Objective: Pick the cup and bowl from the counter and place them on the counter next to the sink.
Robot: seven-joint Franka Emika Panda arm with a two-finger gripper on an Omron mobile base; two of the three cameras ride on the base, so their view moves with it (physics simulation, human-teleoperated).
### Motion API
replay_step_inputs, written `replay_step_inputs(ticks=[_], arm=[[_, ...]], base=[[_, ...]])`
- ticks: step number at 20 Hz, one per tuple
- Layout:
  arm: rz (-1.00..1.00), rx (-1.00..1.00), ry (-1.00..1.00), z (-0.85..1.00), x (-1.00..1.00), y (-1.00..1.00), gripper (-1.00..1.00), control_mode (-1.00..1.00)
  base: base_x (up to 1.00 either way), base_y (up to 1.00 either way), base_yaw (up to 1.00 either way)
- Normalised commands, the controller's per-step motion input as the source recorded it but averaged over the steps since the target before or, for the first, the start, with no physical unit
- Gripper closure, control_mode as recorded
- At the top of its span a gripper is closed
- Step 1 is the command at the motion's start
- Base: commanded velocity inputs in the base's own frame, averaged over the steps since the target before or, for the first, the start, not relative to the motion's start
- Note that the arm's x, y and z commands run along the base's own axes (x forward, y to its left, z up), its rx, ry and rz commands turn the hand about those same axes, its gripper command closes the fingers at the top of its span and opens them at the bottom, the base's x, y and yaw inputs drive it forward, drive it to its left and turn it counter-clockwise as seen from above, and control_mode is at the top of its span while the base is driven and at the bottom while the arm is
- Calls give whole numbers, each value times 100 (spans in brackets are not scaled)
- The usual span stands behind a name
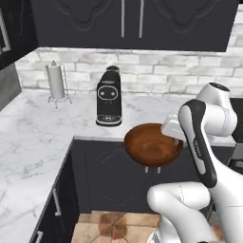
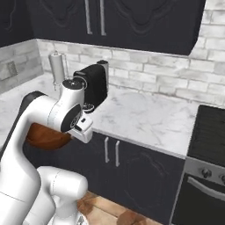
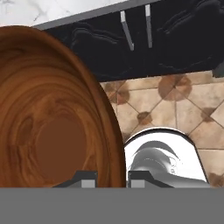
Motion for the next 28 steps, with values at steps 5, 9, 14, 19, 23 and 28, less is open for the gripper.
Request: replay_step_inputs(ticks=[5,9,14,19,23,28], arm=[[0,0,0,0,0,0,100,100],[0,0,0,0,0,0,100,100],[0,0,0,0,0,0,100,100],[0,0,0,0,0,0,100,100],[0,0,0,0,0,0,100,100],[0,0,0,0,0,0,100,100]], base=[[-26,39,50],[-22,33,52],[-16,23,55],[-12,17,55],[-12,14,55],[-17,21,55]])
